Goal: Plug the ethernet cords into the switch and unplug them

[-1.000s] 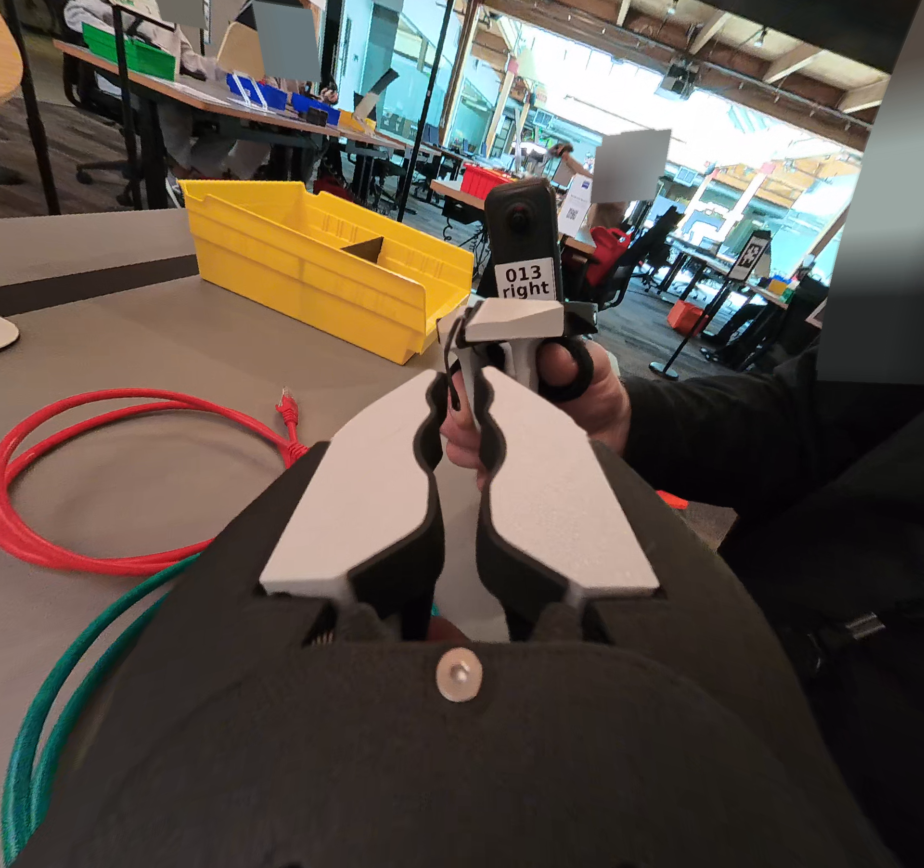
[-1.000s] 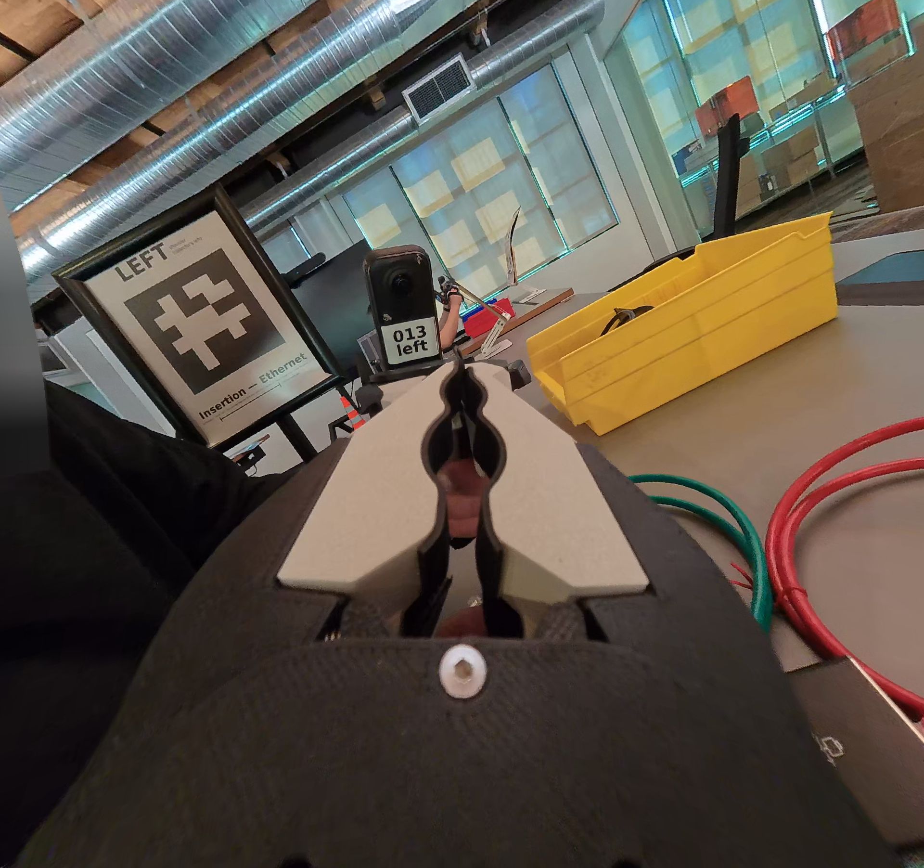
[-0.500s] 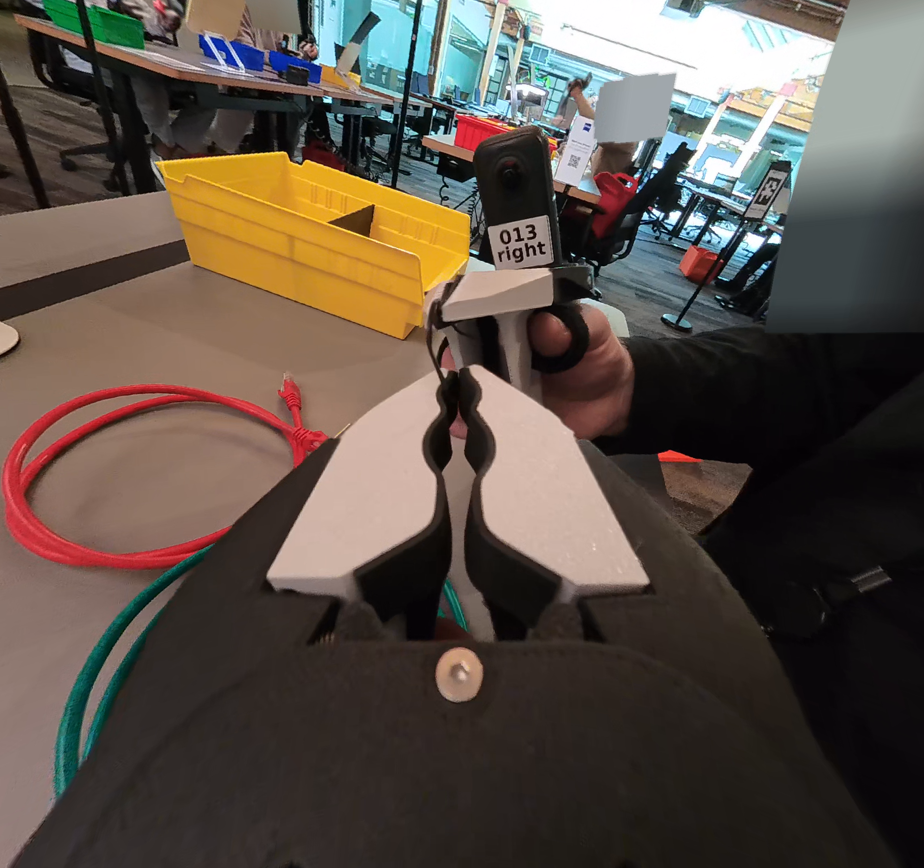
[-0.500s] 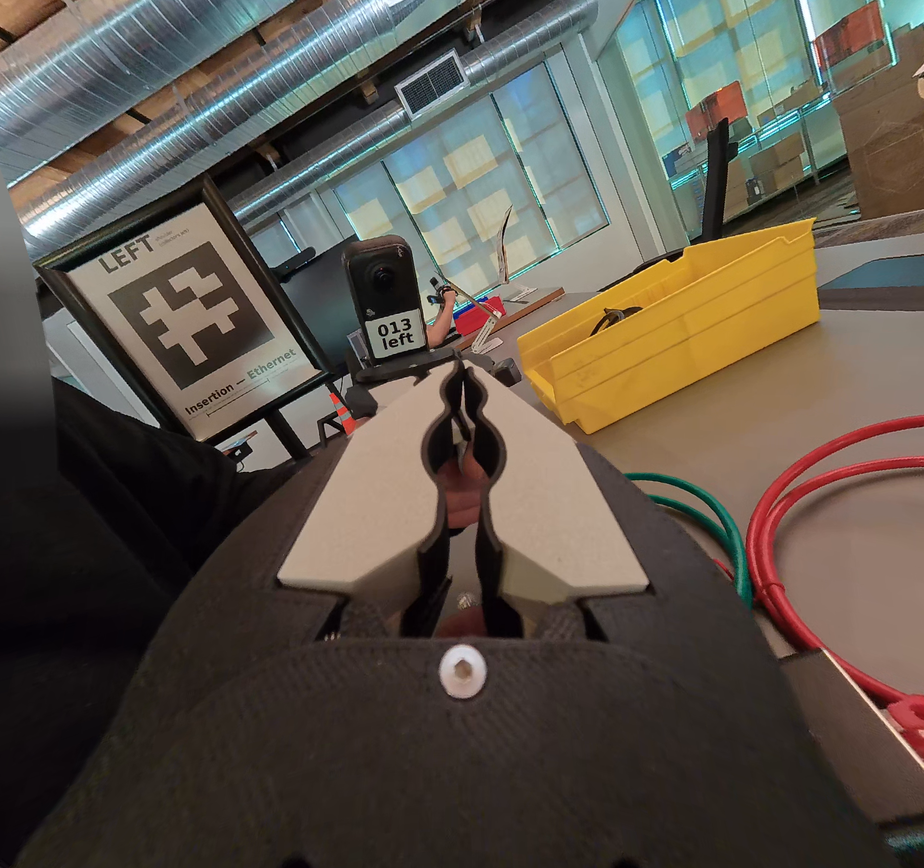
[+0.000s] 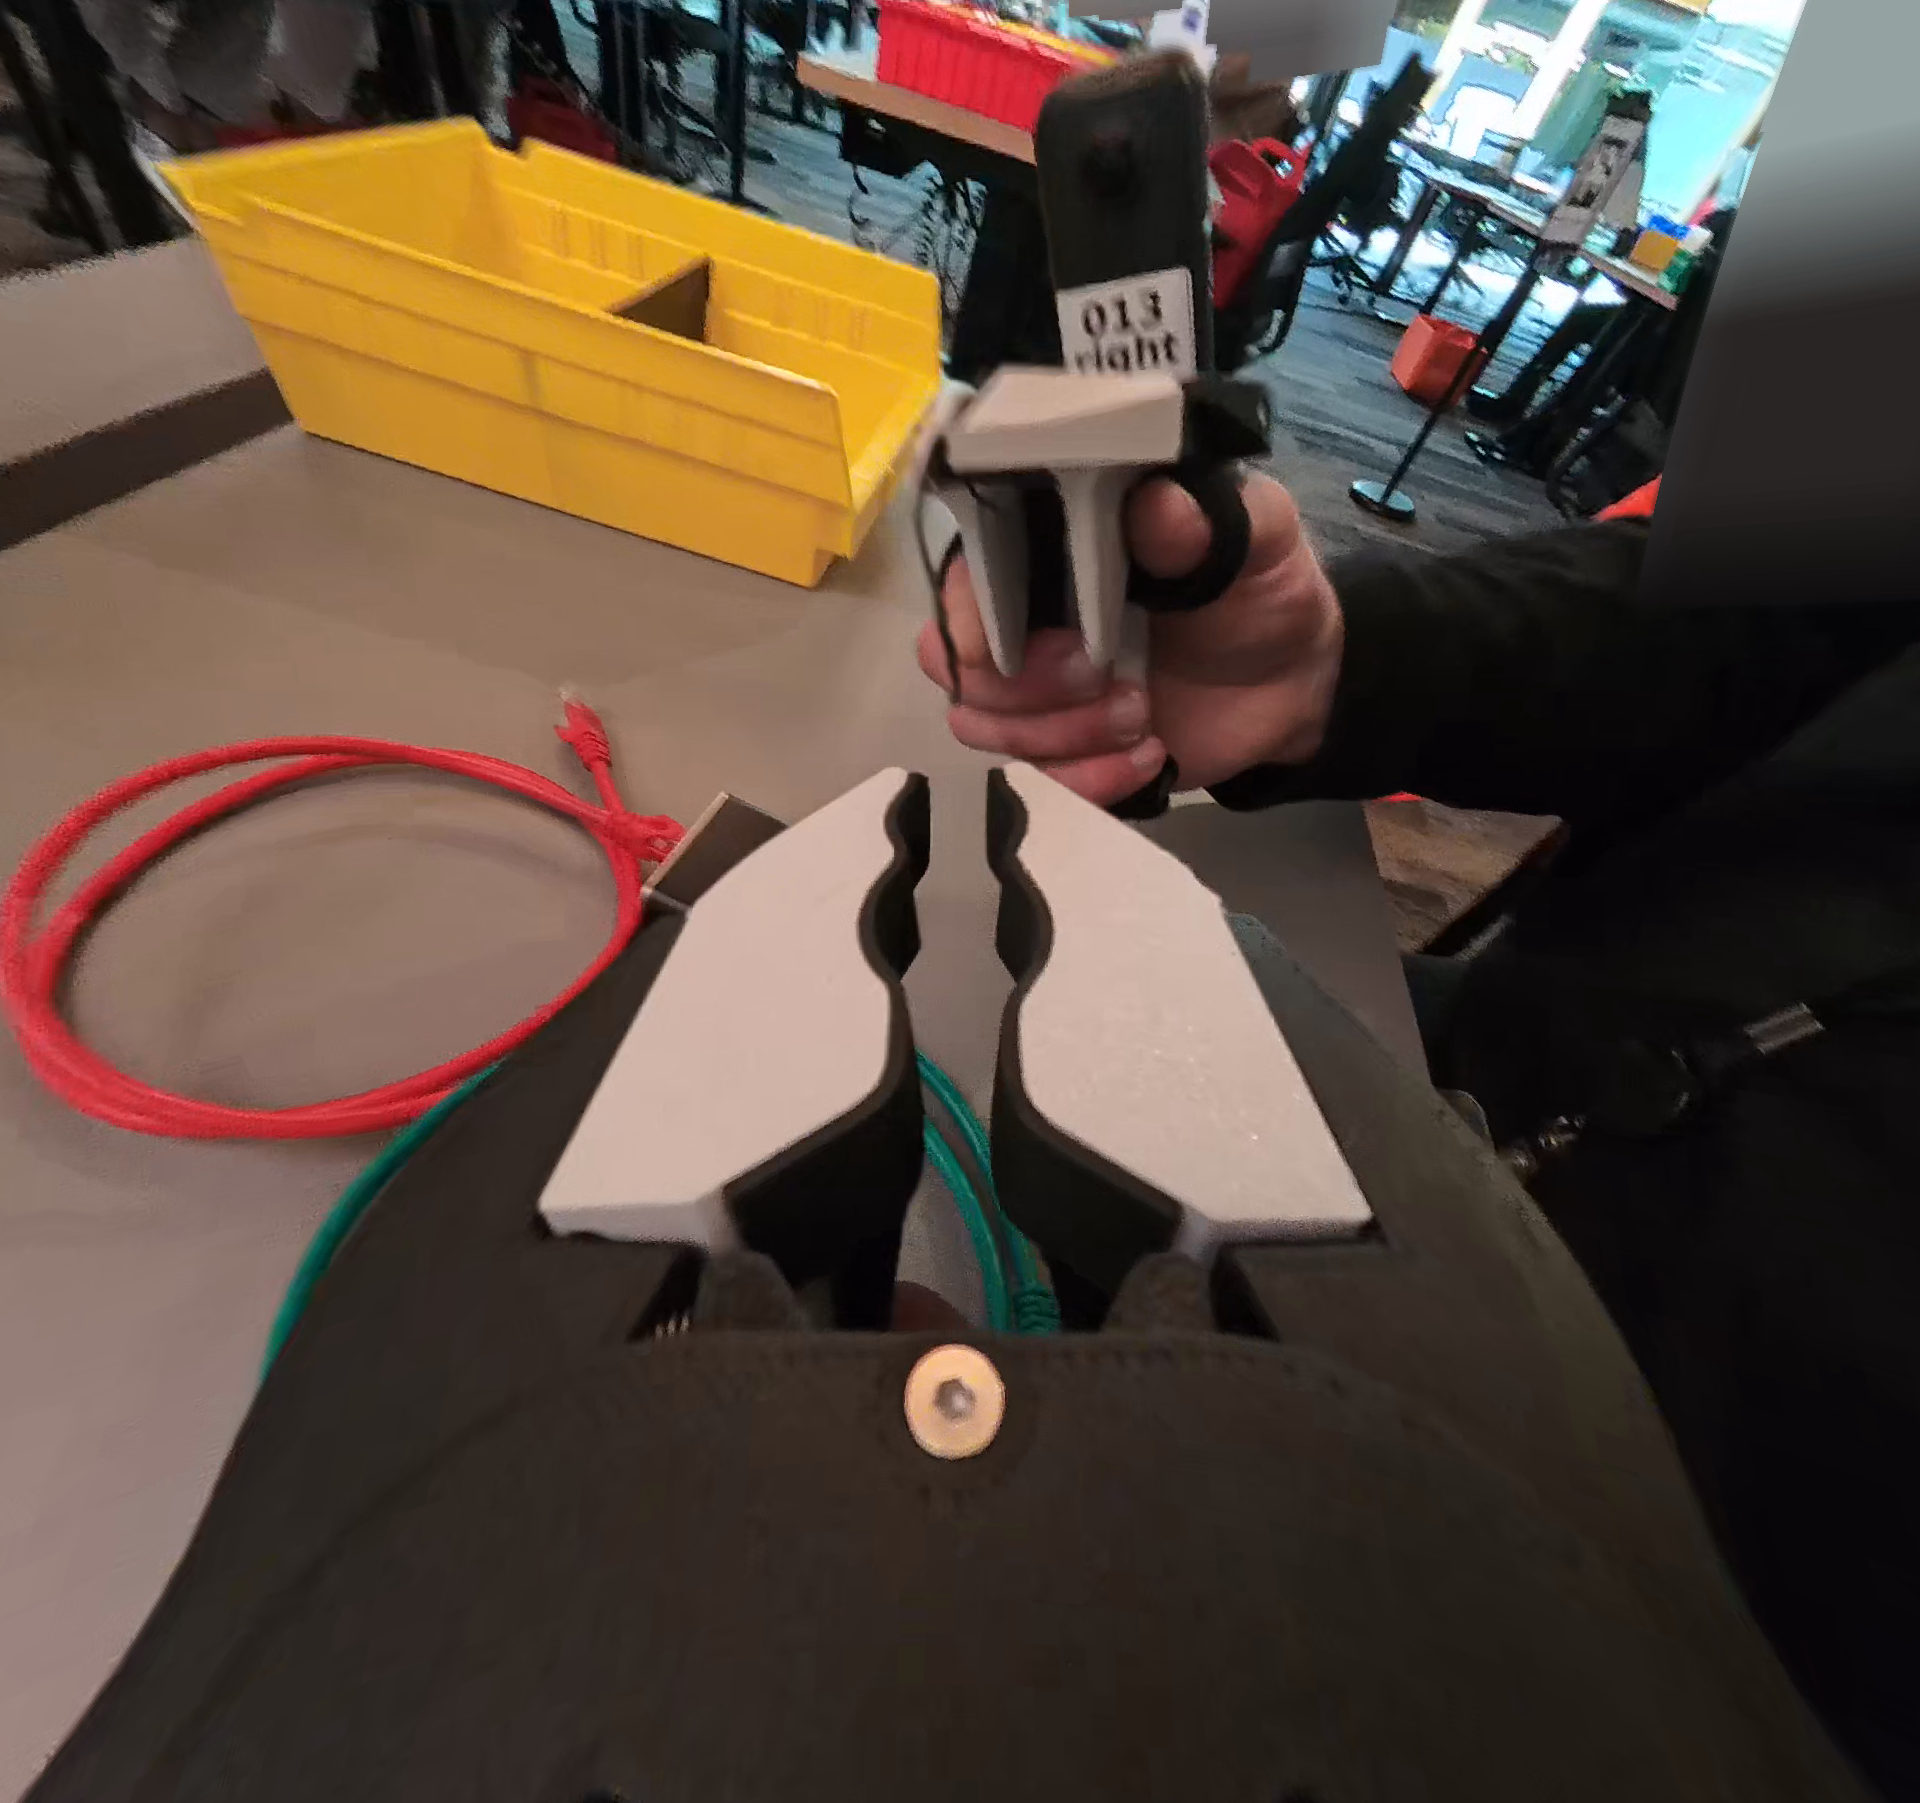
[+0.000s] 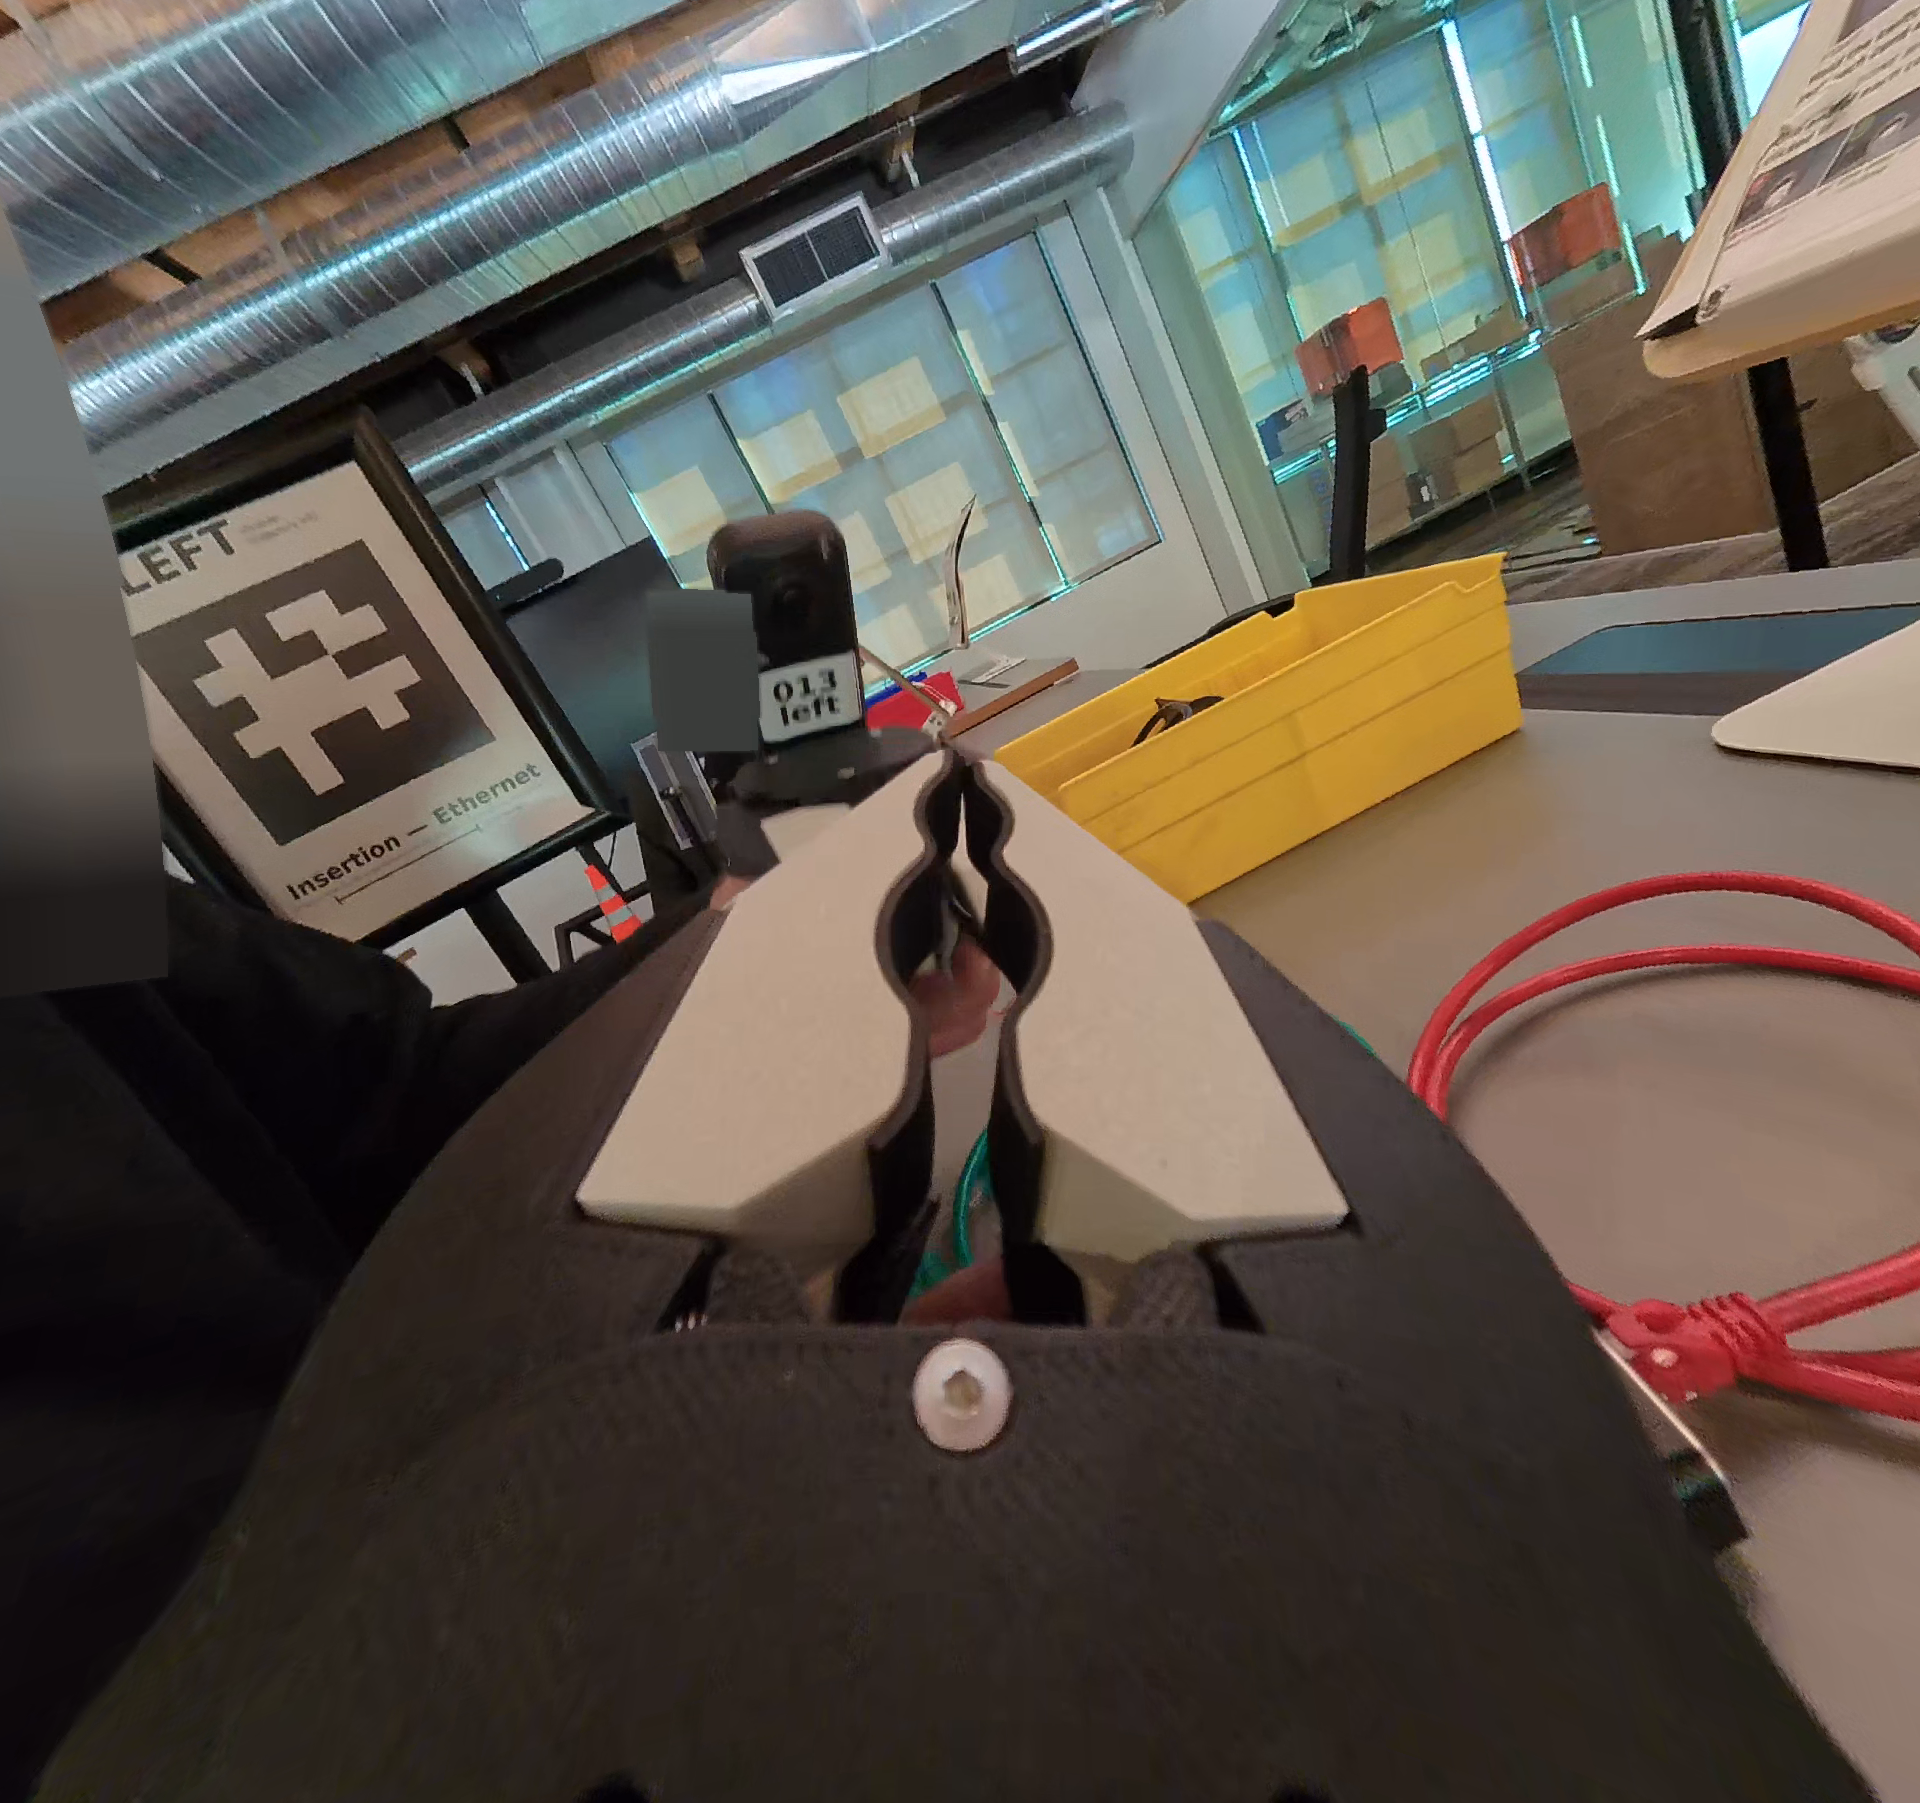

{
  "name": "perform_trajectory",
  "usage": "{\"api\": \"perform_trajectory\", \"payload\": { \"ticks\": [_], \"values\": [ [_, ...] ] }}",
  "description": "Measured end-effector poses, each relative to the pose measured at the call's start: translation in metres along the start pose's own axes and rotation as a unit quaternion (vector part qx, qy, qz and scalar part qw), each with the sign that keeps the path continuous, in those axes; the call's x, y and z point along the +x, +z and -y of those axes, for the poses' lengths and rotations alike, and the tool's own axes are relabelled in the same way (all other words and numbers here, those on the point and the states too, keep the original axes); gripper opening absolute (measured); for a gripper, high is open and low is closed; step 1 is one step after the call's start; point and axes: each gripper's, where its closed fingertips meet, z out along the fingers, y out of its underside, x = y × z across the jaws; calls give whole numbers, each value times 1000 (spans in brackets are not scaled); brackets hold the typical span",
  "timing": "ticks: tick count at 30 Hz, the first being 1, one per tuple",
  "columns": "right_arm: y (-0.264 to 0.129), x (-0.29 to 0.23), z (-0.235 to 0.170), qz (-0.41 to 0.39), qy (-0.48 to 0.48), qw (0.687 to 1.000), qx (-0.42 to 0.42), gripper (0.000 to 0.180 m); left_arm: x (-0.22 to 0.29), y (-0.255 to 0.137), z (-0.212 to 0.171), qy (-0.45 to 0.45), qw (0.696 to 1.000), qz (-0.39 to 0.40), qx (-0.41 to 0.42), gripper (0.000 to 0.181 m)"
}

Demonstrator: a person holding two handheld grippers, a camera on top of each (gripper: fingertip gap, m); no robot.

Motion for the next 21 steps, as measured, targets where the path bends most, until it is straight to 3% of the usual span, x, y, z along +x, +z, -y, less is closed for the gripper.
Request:
{"api": "perform_trajectory", "payload": {
  "ticks": [5,8,15,21],
  "values": [
    [-5,1,-15,-9,-17,999,-48,0,-5,-10,24,38,999,24,31,21],
    [-7,0,-19,-9,-13,998,-60,0,-1,2,16,71,997,30,-9,21],
    [-12,-1,-25,-15,-23,997,-77,0,-3,7,15,53,998,18,1,4],
    [-15,-3,-23,-15,-24,997,-71,0,2,11,12,63,998,4,-16,5]
  ]
}}
